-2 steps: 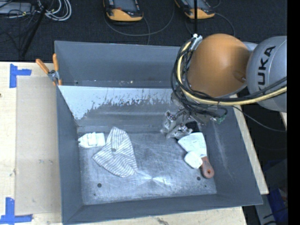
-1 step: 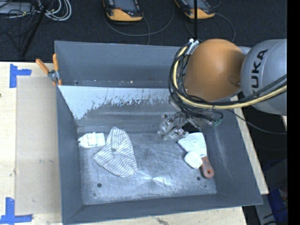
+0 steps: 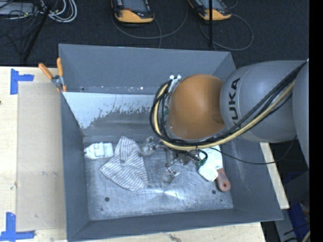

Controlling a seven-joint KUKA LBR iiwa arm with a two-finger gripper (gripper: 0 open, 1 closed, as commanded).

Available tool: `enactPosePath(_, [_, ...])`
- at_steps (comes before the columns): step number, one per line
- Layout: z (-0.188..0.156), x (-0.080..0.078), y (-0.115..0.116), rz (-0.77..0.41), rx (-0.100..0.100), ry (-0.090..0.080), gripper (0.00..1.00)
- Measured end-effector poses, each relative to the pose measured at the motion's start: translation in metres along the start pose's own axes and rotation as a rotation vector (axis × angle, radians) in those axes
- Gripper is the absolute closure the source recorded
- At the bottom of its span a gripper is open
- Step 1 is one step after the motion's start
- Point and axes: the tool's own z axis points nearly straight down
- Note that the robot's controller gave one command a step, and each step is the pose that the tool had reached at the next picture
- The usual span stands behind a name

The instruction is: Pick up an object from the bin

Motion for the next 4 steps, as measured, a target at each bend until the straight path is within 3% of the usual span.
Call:
enactPosePath(1, [0.0,0.0,0.0,0.001,0.0,0.0,0.0])
enactPosePath(2, [0.058,-0.016,0.041,0.016,0.0,0.006,1.0])
enactPosePath(3, [0.058,-0.016,0.041,0.017,0.0,0.006,1.0])
enactPosePath(4, [-0.066,-0.021,0.049,-0.018,0.001,-0.003,1.0])
